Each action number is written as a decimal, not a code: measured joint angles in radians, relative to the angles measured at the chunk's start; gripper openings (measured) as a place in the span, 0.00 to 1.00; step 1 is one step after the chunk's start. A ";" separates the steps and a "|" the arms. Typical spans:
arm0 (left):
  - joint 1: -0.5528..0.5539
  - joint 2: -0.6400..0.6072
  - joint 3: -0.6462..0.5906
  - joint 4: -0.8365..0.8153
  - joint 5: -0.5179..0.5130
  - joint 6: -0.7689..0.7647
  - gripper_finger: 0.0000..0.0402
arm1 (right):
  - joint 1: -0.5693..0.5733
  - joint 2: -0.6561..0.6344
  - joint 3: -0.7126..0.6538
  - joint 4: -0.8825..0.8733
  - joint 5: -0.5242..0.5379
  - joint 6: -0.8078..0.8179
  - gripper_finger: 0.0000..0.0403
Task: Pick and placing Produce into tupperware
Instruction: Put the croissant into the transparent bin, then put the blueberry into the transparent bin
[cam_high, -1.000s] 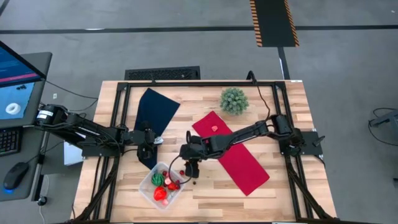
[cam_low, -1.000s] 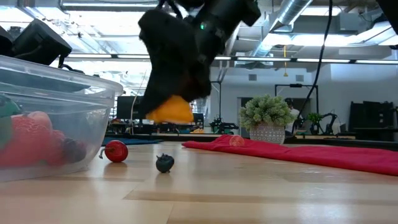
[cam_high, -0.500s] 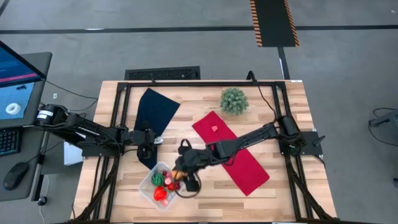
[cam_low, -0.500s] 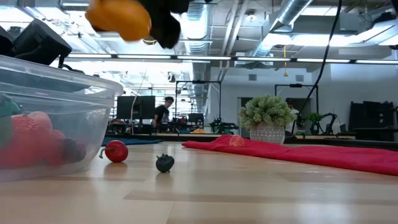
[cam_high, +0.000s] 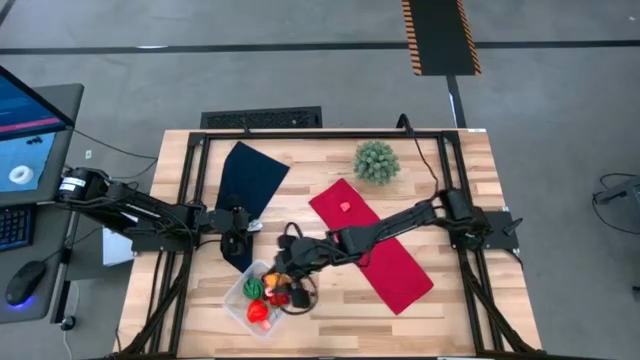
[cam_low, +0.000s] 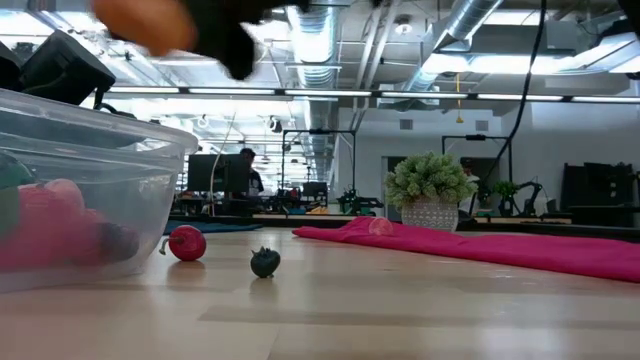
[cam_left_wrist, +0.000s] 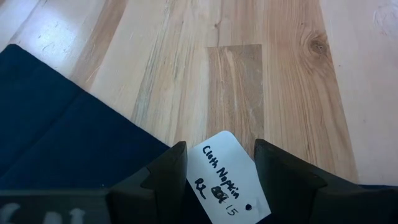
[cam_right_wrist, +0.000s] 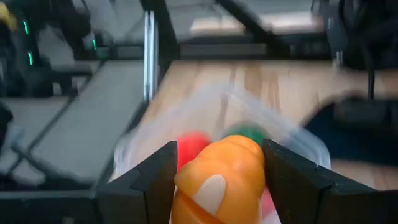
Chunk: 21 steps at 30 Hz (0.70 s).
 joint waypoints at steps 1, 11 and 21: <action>0.000 0.000 0.000 0.000 0.000 0.000 0.45 | -0.005 0.031 0.030 0.024 -0.001 0.000 0.58; 0.000 -0.001 0.000 -0.008 0.000 0.000 0.45 | -0.017 0.163 0.225 -0.055 -0.002 -0.066 0.59; 0.000 -0.001 0.000 -0.010 0.000 0.000 0.45 | -0.016 0.202 0.239 -0.038 -0.003 -0.061 0.77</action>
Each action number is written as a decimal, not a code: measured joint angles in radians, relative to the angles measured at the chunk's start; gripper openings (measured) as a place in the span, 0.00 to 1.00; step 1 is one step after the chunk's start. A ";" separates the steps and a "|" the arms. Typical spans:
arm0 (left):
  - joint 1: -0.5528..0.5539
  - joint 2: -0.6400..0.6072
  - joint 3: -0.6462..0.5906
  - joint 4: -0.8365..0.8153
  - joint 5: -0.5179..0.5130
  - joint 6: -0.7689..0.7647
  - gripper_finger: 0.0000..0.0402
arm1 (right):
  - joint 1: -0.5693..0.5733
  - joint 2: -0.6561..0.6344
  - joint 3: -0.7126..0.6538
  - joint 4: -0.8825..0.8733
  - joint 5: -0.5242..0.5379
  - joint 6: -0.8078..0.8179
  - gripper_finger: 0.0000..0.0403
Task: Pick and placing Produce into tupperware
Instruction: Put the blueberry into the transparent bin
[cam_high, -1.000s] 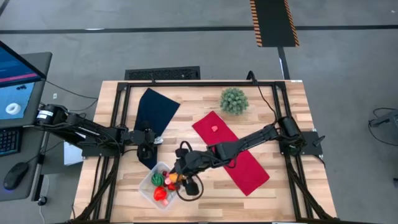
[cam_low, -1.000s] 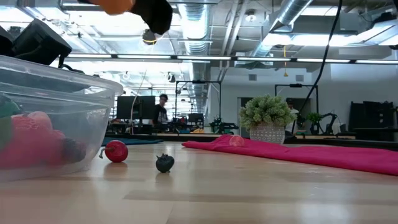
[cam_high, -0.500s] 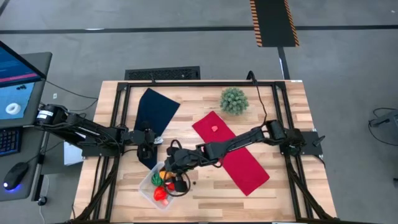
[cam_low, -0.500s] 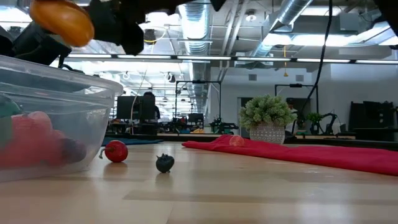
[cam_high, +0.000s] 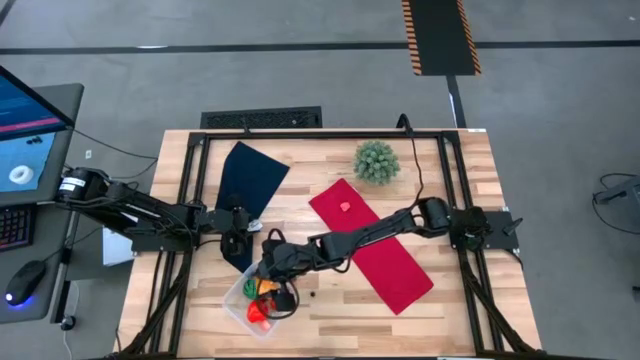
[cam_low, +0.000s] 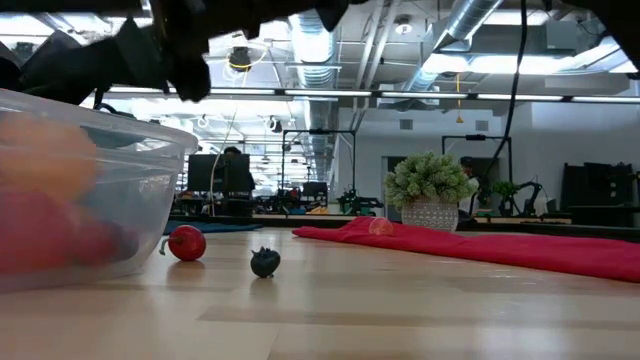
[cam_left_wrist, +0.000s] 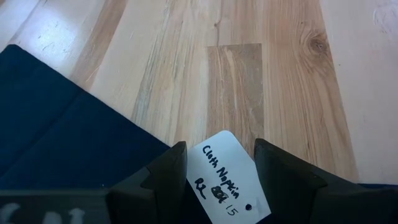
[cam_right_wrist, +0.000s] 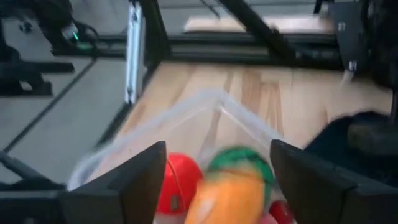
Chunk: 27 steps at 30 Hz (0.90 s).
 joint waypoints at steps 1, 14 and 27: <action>0.000 0.000 0.000 0.000 0.000 0.000 0.45 | 0.000 -0.003 0.002 0.005 0.000 -0.001 0.79; 0.000 0.000 0.000 -0.001 0.000 0.000 0.45 | 0.025 -0.279 0.003 -0.409 0.010 -0.070 0.88; 0.000 0.001 0.000 0.005 0.000 0.011 0.45 | 0.207 -0.393 -0.078 -0.707 0.321 0.104 0.81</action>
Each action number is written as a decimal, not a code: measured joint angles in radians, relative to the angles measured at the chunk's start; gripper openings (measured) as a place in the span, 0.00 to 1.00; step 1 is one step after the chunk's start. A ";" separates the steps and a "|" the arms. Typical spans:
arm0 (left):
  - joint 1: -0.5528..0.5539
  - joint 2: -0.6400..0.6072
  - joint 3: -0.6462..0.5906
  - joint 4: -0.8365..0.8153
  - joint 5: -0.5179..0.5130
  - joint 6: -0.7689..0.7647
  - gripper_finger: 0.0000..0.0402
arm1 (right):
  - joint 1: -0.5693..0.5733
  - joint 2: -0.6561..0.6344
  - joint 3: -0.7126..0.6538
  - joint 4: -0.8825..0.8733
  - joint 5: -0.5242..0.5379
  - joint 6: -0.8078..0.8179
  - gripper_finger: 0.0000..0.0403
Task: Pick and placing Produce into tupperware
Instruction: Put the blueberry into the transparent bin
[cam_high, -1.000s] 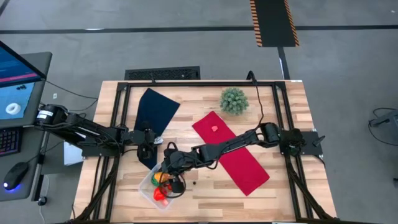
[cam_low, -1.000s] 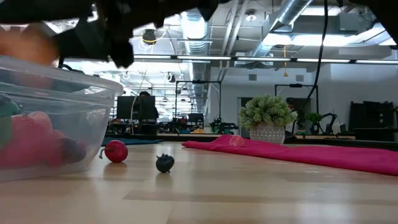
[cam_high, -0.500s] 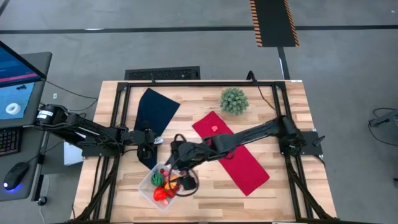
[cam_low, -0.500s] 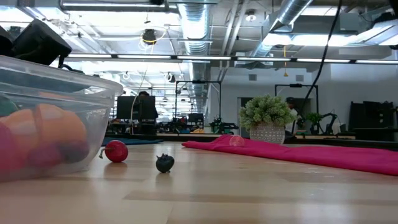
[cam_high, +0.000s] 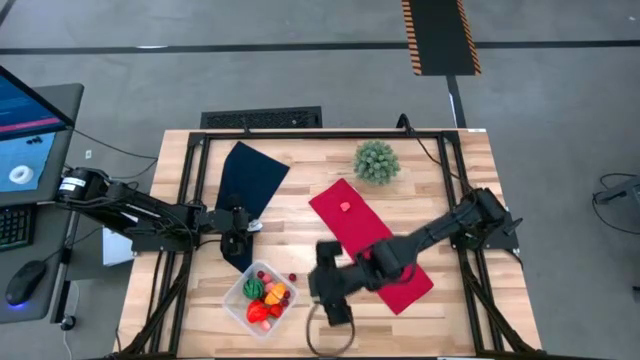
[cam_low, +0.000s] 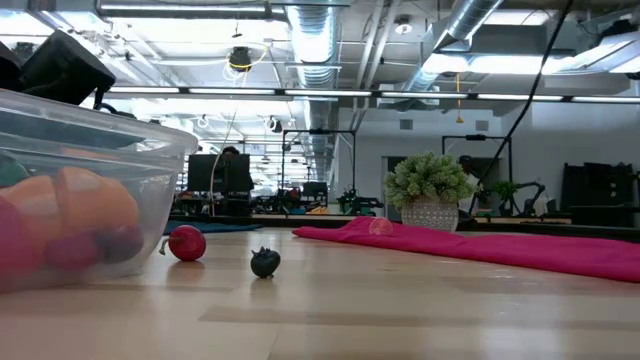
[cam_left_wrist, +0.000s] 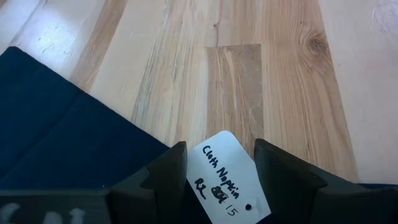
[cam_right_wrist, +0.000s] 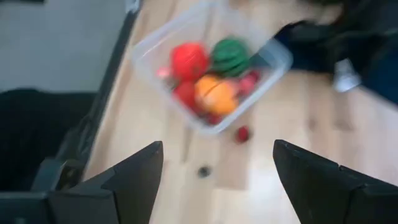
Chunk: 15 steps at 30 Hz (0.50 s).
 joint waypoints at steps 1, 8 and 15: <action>0.000 0.001 0.000 0.008 0.001 -0.016 0.45 | 0.013 0.000 -0.026 0.011 -0.001 0.014 0.81; 0.003 0.000 0.035 0.208 -0.039 -0.324 0.45 | 0.063 -0.010 -0.182 0.066 0.118 0.127 0.81; -0.048 -0.056 0.037 0.878 0.449 -0.098 0.45 | 0.117 -0.150 -0.415 0.272 0.236 0.213 0.81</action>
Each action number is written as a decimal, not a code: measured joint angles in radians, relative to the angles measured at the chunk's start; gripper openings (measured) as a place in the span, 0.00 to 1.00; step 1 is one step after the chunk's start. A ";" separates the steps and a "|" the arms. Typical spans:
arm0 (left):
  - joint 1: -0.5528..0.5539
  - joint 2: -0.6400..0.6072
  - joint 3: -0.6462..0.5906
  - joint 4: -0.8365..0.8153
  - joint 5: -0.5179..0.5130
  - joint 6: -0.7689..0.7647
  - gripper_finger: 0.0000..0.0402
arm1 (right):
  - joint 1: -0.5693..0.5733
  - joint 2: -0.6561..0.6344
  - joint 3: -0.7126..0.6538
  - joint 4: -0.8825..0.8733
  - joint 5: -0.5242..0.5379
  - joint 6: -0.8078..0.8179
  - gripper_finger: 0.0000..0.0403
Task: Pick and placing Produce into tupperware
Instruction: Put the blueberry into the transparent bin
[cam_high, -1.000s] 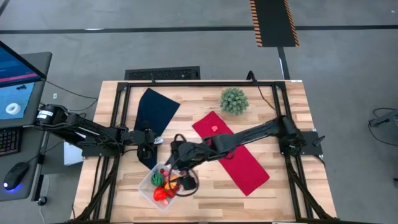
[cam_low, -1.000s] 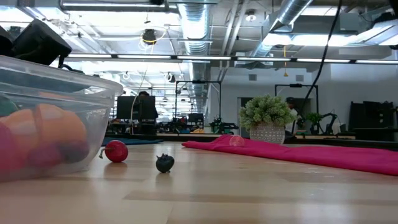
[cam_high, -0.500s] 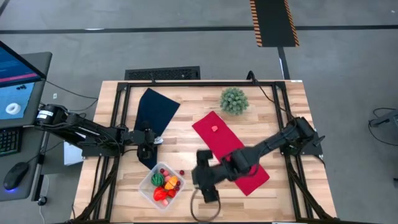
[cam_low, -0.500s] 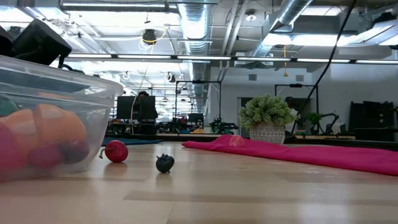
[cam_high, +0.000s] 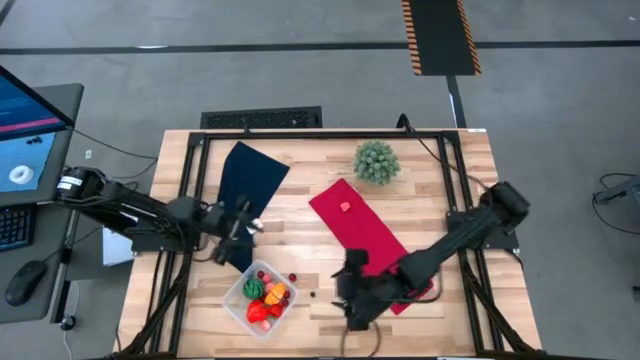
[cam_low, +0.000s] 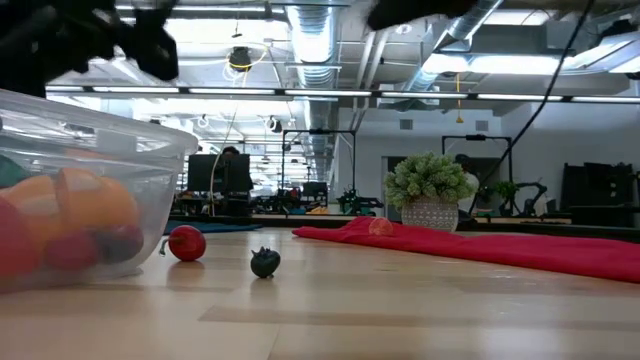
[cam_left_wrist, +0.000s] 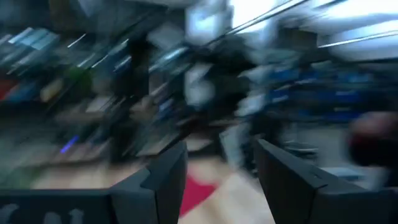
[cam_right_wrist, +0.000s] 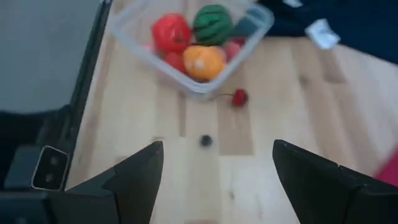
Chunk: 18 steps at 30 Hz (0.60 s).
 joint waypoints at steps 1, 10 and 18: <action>-0.001 -0.017 -0.002 0.011 0.039 0.021 0.45 | 0.010 -0.036 -0.046 0.022 0.027 0.012 0.81; 0.025 -0.390 -0.002 -0.534 -0.158 0.018 0.45 | 0.100 -0.286 -0.417 0.324 0.200 0.084 0.81; 0.025 -0.815 0.017 -1.049 -0.191 -0.060 0.45 | 0.049 -0.290 -0.539 0.494 0.207 0.078 0.81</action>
